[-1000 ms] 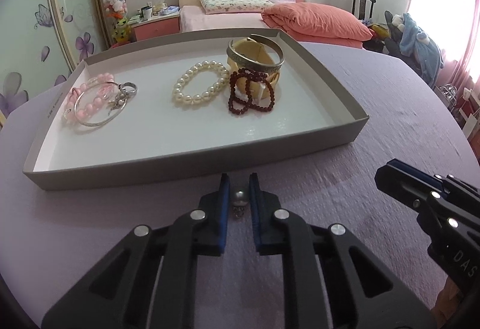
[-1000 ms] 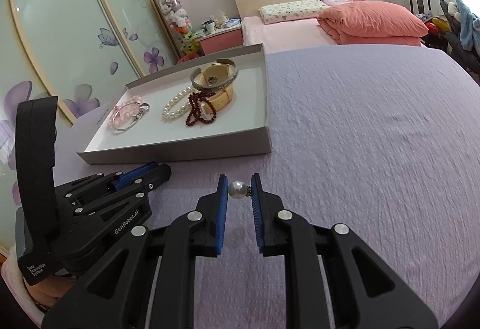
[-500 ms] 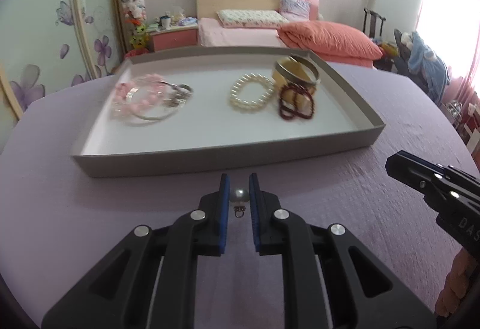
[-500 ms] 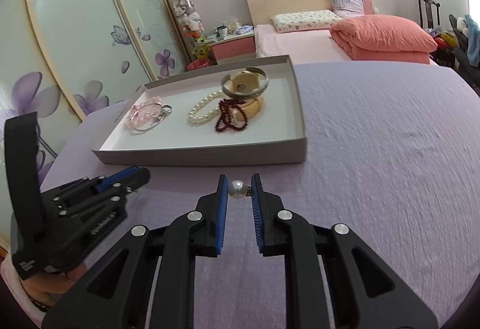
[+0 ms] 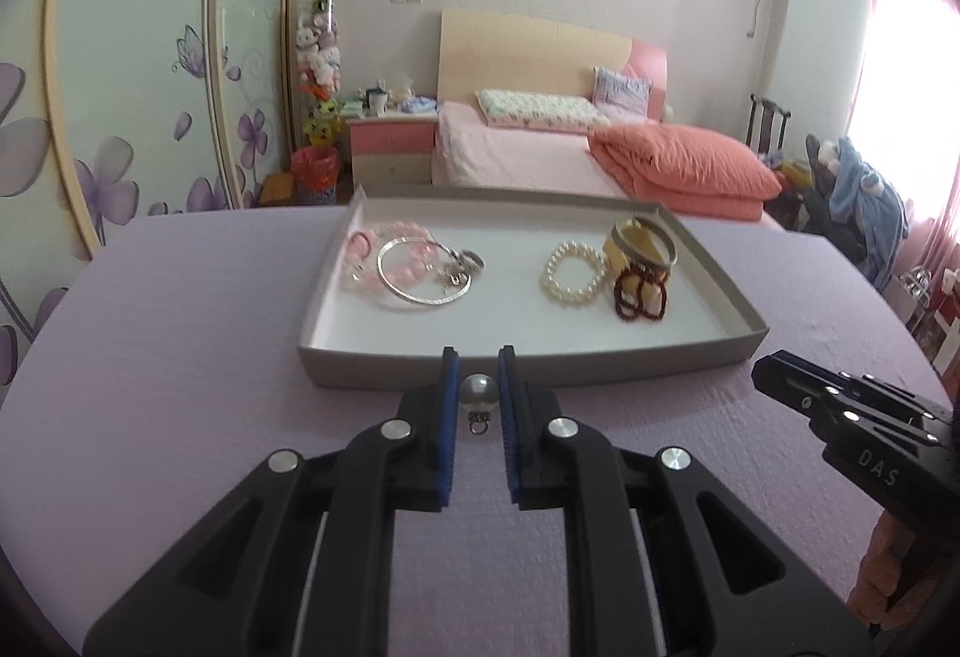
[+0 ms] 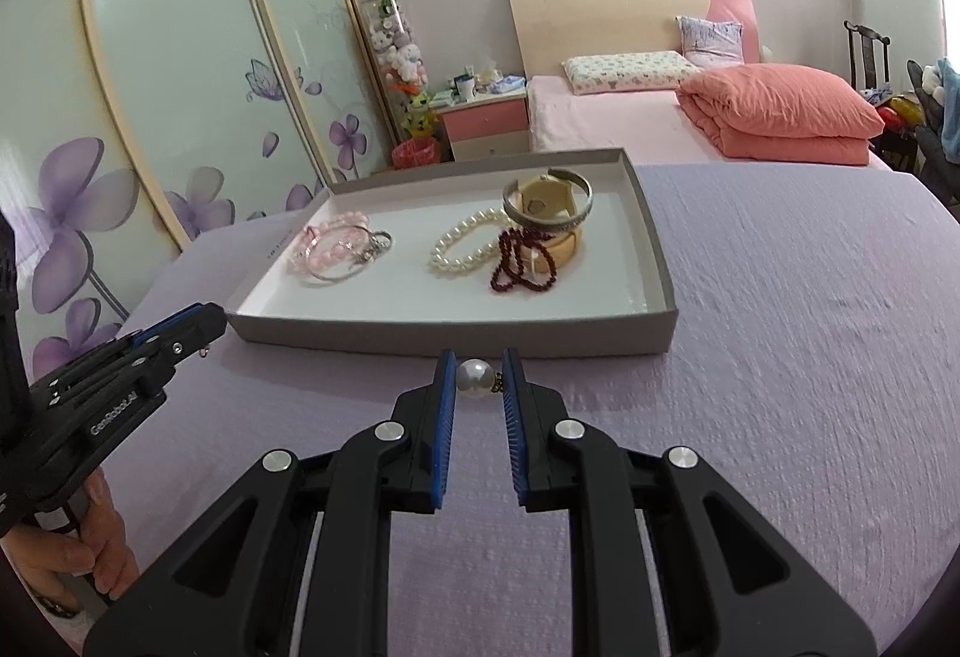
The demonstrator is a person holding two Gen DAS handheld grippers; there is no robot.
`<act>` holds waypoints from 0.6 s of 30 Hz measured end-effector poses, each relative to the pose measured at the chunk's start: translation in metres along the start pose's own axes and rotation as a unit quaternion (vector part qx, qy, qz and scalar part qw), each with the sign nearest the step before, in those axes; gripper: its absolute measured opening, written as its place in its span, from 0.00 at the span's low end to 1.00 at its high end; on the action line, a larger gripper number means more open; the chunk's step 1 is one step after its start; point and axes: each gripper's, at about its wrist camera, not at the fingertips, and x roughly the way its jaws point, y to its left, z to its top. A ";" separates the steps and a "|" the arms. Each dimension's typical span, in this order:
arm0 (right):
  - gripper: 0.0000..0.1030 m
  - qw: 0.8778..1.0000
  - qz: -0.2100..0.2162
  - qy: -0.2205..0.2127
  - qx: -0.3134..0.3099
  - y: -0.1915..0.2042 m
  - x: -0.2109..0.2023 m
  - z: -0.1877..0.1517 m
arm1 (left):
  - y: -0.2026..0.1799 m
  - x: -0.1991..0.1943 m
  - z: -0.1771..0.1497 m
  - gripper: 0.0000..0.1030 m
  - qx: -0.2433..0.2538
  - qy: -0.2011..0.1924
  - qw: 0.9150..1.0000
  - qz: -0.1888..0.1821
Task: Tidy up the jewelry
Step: 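Carry both pearl earrings into the tray and open both tools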
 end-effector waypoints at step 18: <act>0.16 0.997 -0.001 -0.082 -0.017 0.030 -0.022 0.028 | 0.009 -0.042 0.022 0.13 -0.021 -0.096 0.995 -0.002</act>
